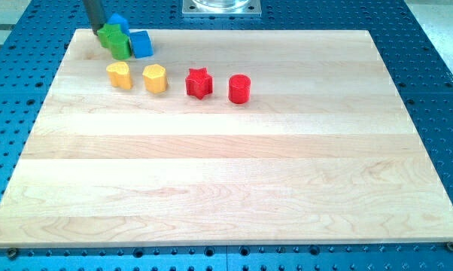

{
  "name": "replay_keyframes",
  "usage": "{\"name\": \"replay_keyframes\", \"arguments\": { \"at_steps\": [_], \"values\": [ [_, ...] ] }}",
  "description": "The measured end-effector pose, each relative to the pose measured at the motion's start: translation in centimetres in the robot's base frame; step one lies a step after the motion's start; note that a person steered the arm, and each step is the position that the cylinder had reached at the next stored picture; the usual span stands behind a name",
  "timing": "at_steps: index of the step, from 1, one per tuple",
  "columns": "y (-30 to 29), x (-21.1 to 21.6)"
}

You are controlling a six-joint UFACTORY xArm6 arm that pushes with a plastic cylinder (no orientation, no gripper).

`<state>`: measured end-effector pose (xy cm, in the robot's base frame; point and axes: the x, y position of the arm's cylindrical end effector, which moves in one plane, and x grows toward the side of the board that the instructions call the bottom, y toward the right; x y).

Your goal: Move the green circle and blue cube towards the top of the yellow heart

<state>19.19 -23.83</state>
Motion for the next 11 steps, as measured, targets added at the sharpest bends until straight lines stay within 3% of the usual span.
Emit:
{"name": "replay_keyframes", "arguments": {
  "at_steps": [2, 3, 5, 7, 9, 11],
  "values": [
    [-3.1, 3.4],
    [-2.1, 7.6],
    [5.2, 9.4],
    [13.0, 7.1],
    [12.4, 1.6],
    [8.1, 3.3]
  ]
}}
